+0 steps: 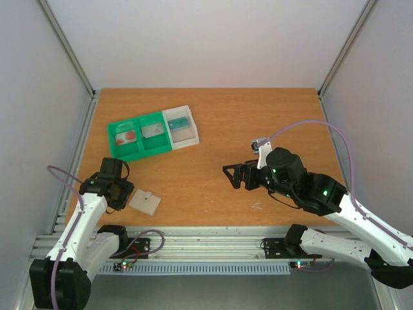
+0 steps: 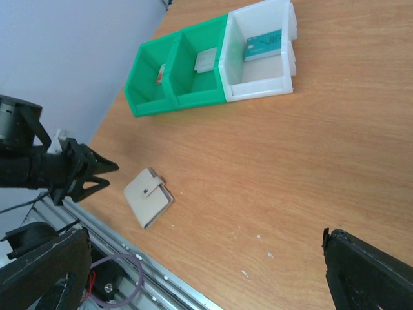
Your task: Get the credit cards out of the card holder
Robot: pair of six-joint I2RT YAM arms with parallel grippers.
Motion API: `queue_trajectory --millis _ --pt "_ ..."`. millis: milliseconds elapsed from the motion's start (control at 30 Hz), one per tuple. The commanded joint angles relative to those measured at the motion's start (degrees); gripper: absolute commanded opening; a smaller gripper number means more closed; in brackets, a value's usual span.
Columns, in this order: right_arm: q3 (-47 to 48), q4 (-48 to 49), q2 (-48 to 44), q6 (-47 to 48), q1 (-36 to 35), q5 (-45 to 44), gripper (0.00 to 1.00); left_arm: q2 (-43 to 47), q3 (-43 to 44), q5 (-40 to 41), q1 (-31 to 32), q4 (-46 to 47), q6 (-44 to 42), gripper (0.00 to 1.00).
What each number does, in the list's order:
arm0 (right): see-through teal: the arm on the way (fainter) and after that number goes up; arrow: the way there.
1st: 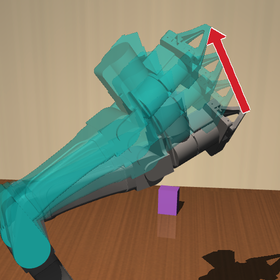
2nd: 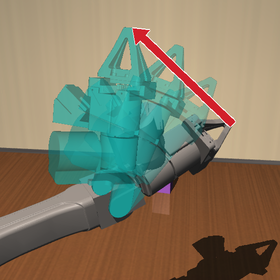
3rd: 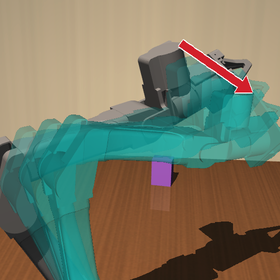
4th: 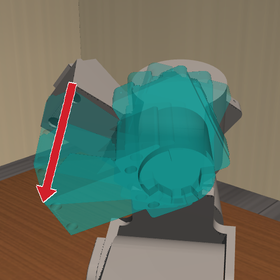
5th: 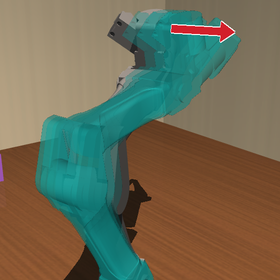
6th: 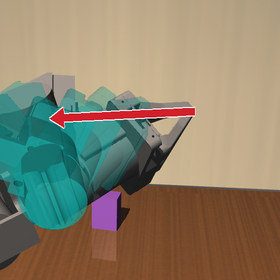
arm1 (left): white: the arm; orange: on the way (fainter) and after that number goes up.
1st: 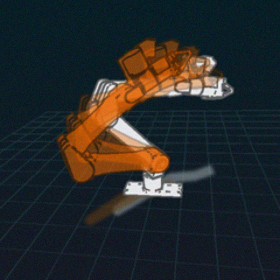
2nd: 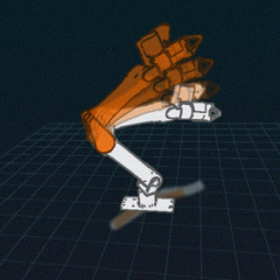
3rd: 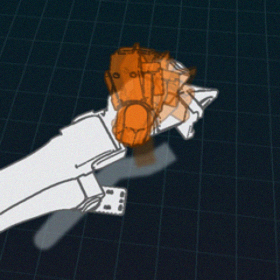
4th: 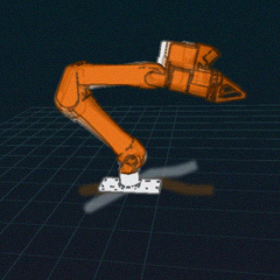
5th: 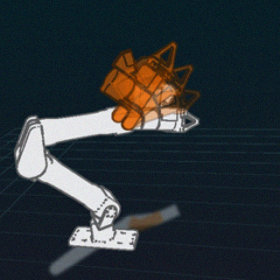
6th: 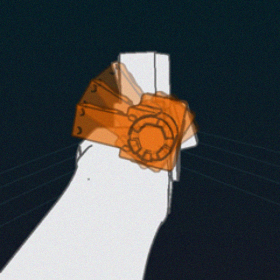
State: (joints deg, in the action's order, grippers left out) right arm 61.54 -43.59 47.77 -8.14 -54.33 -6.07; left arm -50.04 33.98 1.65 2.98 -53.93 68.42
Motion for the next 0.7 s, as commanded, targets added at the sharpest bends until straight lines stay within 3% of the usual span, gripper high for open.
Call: queue_trajectory --millis 0,400,667 --pt "-0.54 2.1 0.97 -1.09 -0.34 1.24 0.99 1.13 -3.5 -1.29 0.1 -2.78 2.39 0.41" --pt "-0.54 1.61 2.05 -1.0 -0.34 0.94 0.98 -3.54 -9.51 -7.49 0.92 6.74 4.14 0.35" --pt "0.09 -0.51 4.35 -0.91 -0.32 0.09 0.98 -7.14 -8.8 -8.51 3.67 13.09 3.17 0.28"
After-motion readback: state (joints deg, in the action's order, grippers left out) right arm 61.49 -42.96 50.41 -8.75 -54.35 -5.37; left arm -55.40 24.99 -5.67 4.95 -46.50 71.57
